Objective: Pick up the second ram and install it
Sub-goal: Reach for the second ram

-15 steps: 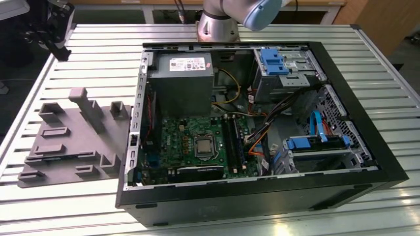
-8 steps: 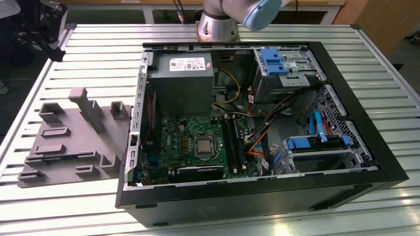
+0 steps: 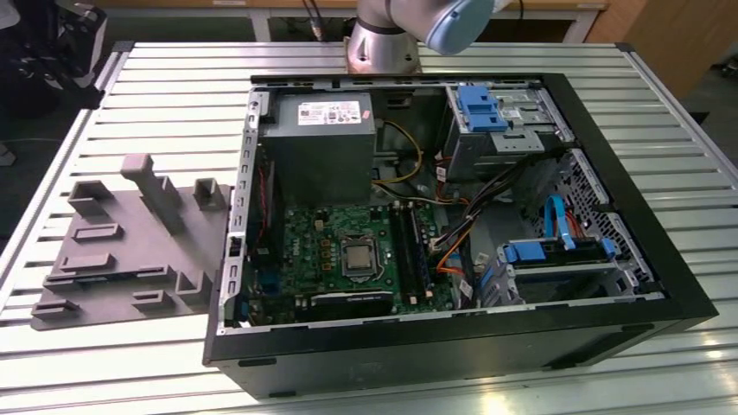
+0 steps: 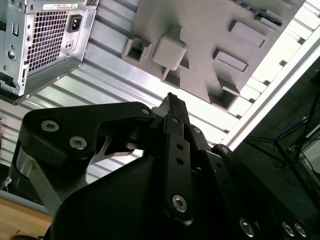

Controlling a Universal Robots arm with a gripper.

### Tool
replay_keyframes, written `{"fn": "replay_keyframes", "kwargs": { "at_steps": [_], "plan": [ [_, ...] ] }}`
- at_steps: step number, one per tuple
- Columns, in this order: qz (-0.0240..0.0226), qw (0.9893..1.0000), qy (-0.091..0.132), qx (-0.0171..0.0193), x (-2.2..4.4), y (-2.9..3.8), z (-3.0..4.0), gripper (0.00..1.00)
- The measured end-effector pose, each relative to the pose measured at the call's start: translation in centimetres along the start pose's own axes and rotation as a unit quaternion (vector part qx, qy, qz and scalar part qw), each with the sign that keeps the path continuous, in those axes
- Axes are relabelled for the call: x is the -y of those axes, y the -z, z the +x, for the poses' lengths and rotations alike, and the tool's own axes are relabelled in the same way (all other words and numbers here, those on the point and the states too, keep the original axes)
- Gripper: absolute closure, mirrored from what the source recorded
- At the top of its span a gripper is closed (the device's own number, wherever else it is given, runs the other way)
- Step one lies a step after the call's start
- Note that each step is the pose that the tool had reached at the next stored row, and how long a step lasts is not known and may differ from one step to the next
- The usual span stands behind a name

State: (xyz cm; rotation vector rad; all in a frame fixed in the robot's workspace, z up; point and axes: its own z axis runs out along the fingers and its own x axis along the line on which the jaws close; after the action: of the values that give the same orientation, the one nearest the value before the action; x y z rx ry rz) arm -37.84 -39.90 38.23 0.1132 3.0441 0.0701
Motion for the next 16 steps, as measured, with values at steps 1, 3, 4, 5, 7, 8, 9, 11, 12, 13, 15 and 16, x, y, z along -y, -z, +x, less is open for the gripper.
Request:
{"fn": "replay_keyframes", "kwargs": {
  "at_steps": [1, 3, 4, 5, 7, 8, 9, 11, 12, 13, 15, 16],
  "plan": [
    [0.0000, 1.0000, 0.000, 0.0000, 0.01, 0.00, 0.11, 0.89],
    [0.0000, 1.0000, 0.000, 0.0000, 0.03, 0.00, 0.33, 0.89],
    [0.0000, 1.0000, 0.000, 0.0000, 0.04, 0.01, 0.45, 0.89],
    [0.0000, 1.0000, 0.000, 0.0000, 0.04, 0.02, 0.56, 0.89],
    [0.0000, 1.0000, 0.000, 0.0000, 0.06, 0.03, 0.78, 0.89],
    [0.0000, 1.0000, 0.000, 0.0000, 0.07, 0.03, 0.90, 0.89],
    [0.0000, 1.0000, 0.000, 0.0000, 0.08, 0.04, 1.01, 0.89],
    [0.0000, 1.0000, 0.000, 0.0000, 0.09, 0.06, 1.26, 0.89],
    [0.0000, 1.0000, 0.000, 0.0000, 0.10, 0.07, 1.39, 0.89],
    [0.0000, 1.0000, 0.000, 0.0000, 0.11, 0.08, 1.51, 0.89],
    [0.0000, 1.0000, 0.000, 0.0000, 0.13, 0.09, 1.75, 0.89],
    [0.0000, 1.0000, 0.000, 0.0000, 0.14, 0.10, 1.86, 0.89]
  ]
}}
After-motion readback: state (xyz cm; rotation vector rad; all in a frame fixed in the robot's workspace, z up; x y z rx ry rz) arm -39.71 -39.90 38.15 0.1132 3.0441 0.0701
